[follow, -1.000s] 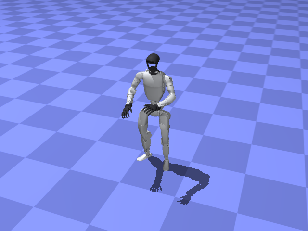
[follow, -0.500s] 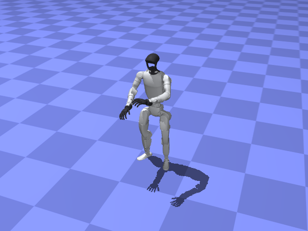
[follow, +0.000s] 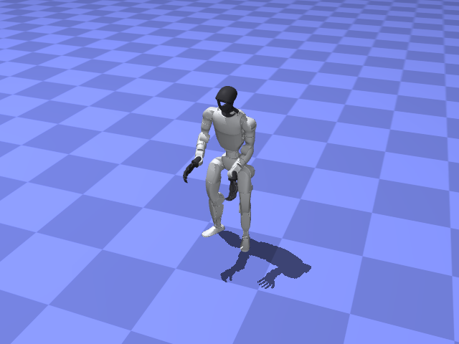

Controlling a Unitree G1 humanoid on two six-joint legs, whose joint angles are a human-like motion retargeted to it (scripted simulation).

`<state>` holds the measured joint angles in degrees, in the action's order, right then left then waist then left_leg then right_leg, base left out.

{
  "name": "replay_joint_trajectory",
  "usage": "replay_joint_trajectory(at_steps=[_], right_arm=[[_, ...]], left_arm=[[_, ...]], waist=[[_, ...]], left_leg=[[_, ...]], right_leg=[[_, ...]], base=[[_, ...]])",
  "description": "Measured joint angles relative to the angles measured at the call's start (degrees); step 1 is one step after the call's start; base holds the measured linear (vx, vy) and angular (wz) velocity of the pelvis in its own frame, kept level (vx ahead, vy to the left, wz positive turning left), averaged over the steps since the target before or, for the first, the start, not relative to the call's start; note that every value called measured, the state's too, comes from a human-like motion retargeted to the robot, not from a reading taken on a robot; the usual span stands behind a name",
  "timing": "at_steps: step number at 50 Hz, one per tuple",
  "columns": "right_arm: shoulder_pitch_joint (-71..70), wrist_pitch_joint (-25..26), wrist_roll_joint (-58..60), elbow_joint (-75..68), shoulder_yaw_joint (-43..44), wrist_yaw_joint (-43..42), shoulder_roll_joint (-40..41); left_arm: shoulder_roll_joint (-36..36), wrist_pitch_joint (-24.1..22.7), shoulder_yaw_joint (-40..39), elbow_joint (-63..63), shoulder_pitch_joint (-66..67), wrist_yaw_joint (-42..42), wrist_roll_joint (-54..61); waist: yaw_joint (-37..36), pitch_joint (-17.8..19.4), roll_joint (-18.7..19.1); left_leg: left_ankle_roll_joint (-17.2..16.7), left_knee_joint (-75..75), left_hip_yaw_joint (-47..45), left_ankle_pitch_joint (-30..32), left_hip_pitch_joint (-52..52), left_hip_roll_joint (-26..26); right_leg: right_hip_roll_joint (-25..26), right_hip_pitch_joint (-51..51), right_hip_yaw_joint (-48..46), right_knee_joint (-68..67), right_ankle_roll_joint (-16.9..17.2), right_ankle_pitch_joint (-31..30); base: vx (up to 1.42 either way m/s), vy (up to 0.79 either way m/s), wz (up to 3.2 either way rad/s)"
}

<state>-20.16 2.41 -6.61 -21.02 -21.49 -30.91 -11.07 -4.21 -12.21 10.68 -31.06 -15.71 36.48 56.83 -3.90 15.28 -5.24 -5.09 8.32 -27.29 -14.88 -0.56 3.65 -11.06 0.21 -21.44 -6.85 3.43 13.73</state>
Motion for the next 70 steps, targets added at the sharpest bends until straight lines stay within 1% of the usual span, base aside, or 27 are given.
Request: replay_joint_trajectory(at_steps=[5,7,10,12,13,15,17,18,19,20,24,28,30,32,35,37,38,40,42,43,45,48,50,54,58,65,70], right_arm=[[3.3,-5.4,-26.7,13.2,0.8,-4.1,4.1],[3.2,-8.7,-37.1,19.9,1.3,-3.9,4.9],[2.0,-11.5,-48.1,29.8,1.4,0.6,4.2],[0.0,-11.6,-49.1,35.2,1.1,0.5,3.0],[-2.4,-8.7,-41.1,37.1,0.9,-2.0,0.7],[-8.5,4.1,-11.6,39.5,0.8,-4.5,-5.4],[-14.7,14.7,15.6,40.6,1.8,2.8,-10.8],[-17.3,19.1,23.5,40.2,2.9,2.3,-12.7],[-18.3,7.6,1.0,45.0,3.5,-0.4,-9.2],[-18.5,-11.9,-36.6,52.3,3.8,-4.1,-3.1],[-33.0,-7.2,-11.5,50.9,7.2,-5.6,-12.6],[-48.3,-0.8,13.9,47.8,8.2,-8.1,-24.7],[-55.7,1.8,25.5,45.4,6.7,-9.5,-31.1],[-65.0,4.9,35.9,40.8,1.4,-14.4,-36.7],[-87.1,10.4,46.8,22.7,-16.9,-27.9,-39.7],[-106.2,16.4,47.6,-1.8,-36.7,-30.5,-35.1],[-115.0,14.3,43.4,-17.3,-47.2,-29.5,-30.4],[-120.9,8.3,37.0,-44.6,-58.7,-10.6,-20.7],[-122.5,3.4,27.1,-61.3,-58.7,13.7,-15.2],[-125.3,3.7,21.7,-65.3,-58.7,18.7,-15.0],[-129.1,5.0,17.2,-63.3,-58.7,10.5,-16.8],[-126.4,3.3,27.0,-46.7,-58.7,-11.2,-23.6],[-124.0,3.8,34.1,-41.1,-58.7,-16.9,-25.6],[-122.5,3.3,26.1,-41.7,-58.7,-16.0,-24.8],[-118.6,2.6,18.5,-41.2,-58.2,-12.8,-24.6],[-111.6,0.5,17.5,-37.3,-58.4,-6.3,-27.0],[-108.2,-0.9,10.4,-32.9,-52.2,-4.5,-29.8]], left_arm=[[5.1,-10.2,0.2,15.5,3.1,0.6,25.2],[5.6,-13.0,1.0,22.9,2.8,0.7,29.1],[5.4,-13.2,2.0,35.1,1.2,-6.1,34.0],[5.6,-14.3,2.8,41.6,-1.5,-6.2,35.4],[5.4,-15.8,3.0,44.4,-3.7,-3.3,34.0],[4.9,-16.5,3.1,50.3,-8.5,-0.3,29.3],[3.3,-15.8,2.5,54.7,-14.0,0.9,23.4],[2.5,-15.5,1.9,56.3,-17.0,2.1,21.3],[1.7,-16.8,1.1,57.8,-21.0,3.7,19.4],[0.7,-18.9,0.1,59.2,-25.7,5.4,17.6],[-7.8,-15.9,-1.2,60.6,-39.3,6.6,3.5],[-20.7,-9.7,-1.7,56.3,-54.1,14.3,-19.8],[-29.5,-3.4,-0.8,51.8,-61.5,19.7,-37.2],[-39.7,6.0,3.9,44.4,-71.1,27.8,-57.7],[-52.2,20.0,23.2,24.0,-94.2,37.2,-81.1],[-49.5,22.2,45.5,-0.8,-114.7,35.2,-82.7],[-44.5,20.2,56.9,-16.6,-124.3,30.1,-80.4],[-33.6,15.5,69.5,-44.7,-131.0,4.0,-79.0],[-26.8,13.2,69.5,-59.3,-133.4,-24.7,-79.1],[-24.8,13.5,69.5,-61.9,-136.6,-30.9,-78.1],[-27.5,14.5,69.5,-56.2,-138.3,-22.5,-74.6],[-32.8,12.7,69.5,-46.1,-132.5,5.0,-84.5],[-35.1,12.2,69.5,-42.6,-128.8,13.1,-87.4],[-38.1,9.8,69.5,-39.0,-126.5,9.4,-76.4],[-40.0,10.3,69.5,-36.9,-121.3,4.2,-69.1],[-43.8,10.8,69.5,-34.4,-113.3,0.3,-75.1],[-45.5,10.6,69.5,-31.8,-113.2,-0.1,-64.6]], waist=[[1.2,0.2,0.7],[1.7,-0.1,0.9],[2.3,-1.4,0.9],[2.2,-3.0,0.9],[1.9,-3.5,0.9],[1.0,-5.4,0.8],[0.6,-7.4,1.0],[0.1,-8.9,1.1],[0.0,-9.9,1.5],[0.0,-10.7,2.1],[-0.6,-15.3,3.3],[-0.8,-17.1,4.7],[-0.9,-17.9,5.4],[-0.9,-19.1,6.0],[-0.2,-22.8,6.8],[-0.6,-24.2,6.7],[-1.1,-23.8,6.4],[-1.7,-25.5,5.6],[-3.6,-27.0,5.7],[-4.4,-26.4,5.5],[-7.3,-25.4,7.1],[-8.4,-26.7,9.1],[-7.3,-26.6,10.2],[-4.2,-21.4,11.9],[-2.5,-16.9,12.3],[-0.6,-14.6,11.0],[-0.4,-12.3,7.8]], left_leg=[[-0.6,2.8,1.6,-2.1,0.7,1.6],[-0.7,2.7,2.3,-2.3,0.5,1.4],[-1.0,2.8,3.1,-2.6,0.0,1.0],[-0.8,1.4,3.2,-2.1,-0.8,0.1],[-0.6,0.6,3.1,-1.8,-1.4,-0.4],[0.2,0.2,2.5,-2.2,-2.2,-0.9],[1.0,1.2,2.2,-3.3,-3.4,-0.8],[1.2,1.3,1.8,-3.7,-3.9,-0.8],[1.0,1.7,1.4,-4.2,-4.5,-0.7],[0.5,2.2,1.1,-4.8,-5.0,-0.5],[1.5,5.8,-0.4,-6.9,-7.3,0.4],[2.8,12.0,-1.8,-6.1,-8.5,2.0],[3.1,15.0,-2.0,-3.2,-8.3,2.6],[3.0,17.0,-1.7,1.2,-7.3,2.9],[1.7,17.9,-0.6,7.6,-4.1,2.7],[0.9,16.0,-0.1,9.7,-1.5,1.9],[0.5,14.3,-0.1,10.1,-0.5,1.5],[-0.3,9.6,-0.1,10.9,1.2,0.9],[-1.7,4.5,-0.4,11.6,2.5,1.2],[-2.3,2.6,-0.5,11.9,2.9,1.4],[-3.5,0.1,-1.1,12.1,3.9,2.1],[-5.3,2.5,-1.2,9.0,5.7,3.1],[-6.1,5.8,-0.8,5.7,6.3,3.6],[-6.4,11.6,0.3,1.0,5.3,4.7],[-5.4,11.8,0.9,1.3,2.3,4.3],[-3.9,9.7,1.9,1.7,0.0,1.5],[-3.6,8.6,1.5,1.1,0.1,0.2]], right_leg=[[0.7,-1.5,0.5,-4.6,-0.3,2.2],[1.3,-1.8,2.2,-5.0,-0.3,3.3],[2.6,-1.5,5.7,-3.9,-0.7,4.5],[3.1,-1.2,8.2,-2.7,-1.0,4.8],[3.3,-0.9,9.2,-2.4,-1.3,5.0],[3.3,-0.6,11.1,-1.8,-1.6,5.2],[3.3,0.8,11.7,-1.6,-1.9,5.5],[3.3,1.3,12.0,-1.5,-1.8,5.6],[3.3,2.0,12.1,-1.3,-1.4,5.7],[3.3,2.8,12.1,-1.2,-1.0,5.9],[3.0,5.8,12.4,-1.8,0.3,6.8],[2.7,8.4,12.8,-3.1,0.5,5.6],[2.5,9.0,13.4,-3.4,0.2,2.9],[2.2,9.1,14.3,-2.8,0.2,-1.8],[1.5,8.0,16.1,-0.4,1.7,-10.8],[0.7,6.9,17.3,1.6,3.8,-16.1],[0.2,6.6,17.8,2.6,5.1,-18.3],[-0.3,5.9,18.1,4.0,7.5,-21.0],[-0.1,5.6,18.0,4.4,9.1,-21.0],[0.1,5.8,17.8,4.2,9.4,-20.0],[0.4,6.0,17.2,3.4,9.2,-17.1],[0.2,6.3,16.0,-0.5,8.4,-10.3],[-0.2,5.8,15.5,-5.3,7.7,-6.0],[0.0,2.1,17.8,-19.7,5.4,-0.9],[1.9,-1.3,21.7,-27.0,3.4,1.1],[2.1,-0.7,15.4,-12.4,1.6,2.2],[1.4,0.5,11.1,-5.8,1.4,1.3]], base=[[0.03,0.01,0.27],[0.06,0.00,0.28],[0.09,-0.01,0.26],[0.13,-0.02,0.07],[0.15,-0.02,-0.09],[0.18,-0.02,-0.21],[0.22,-0.03,-0.23],[0.26,-0.04,-0.29],[0.29,-0.05,-0.29],[0.30,-0.05,-0.26],[0.31,-0.03,-0.27],[0.32,-0.01,-0.20],[0.31,0.01,-0.25],[0.29,0.03,-0.33],[0.26,0.06,-0.38],[0.20,0.10,-0.41],[0.17,0.12,-0.37],[0.15,0.14,-0.30],[0.15,0.16,-0.20],[0.16,0.17,-0.11],[0.15,0.19,-0.02],[0.16,0.21,0.18],[0.14,0.21,0.27],[0.11,0.17,0.23],[0.08,0.08,0.18],[0.04,0.00,0.22],[-0.02,-0.05,-0.08]])
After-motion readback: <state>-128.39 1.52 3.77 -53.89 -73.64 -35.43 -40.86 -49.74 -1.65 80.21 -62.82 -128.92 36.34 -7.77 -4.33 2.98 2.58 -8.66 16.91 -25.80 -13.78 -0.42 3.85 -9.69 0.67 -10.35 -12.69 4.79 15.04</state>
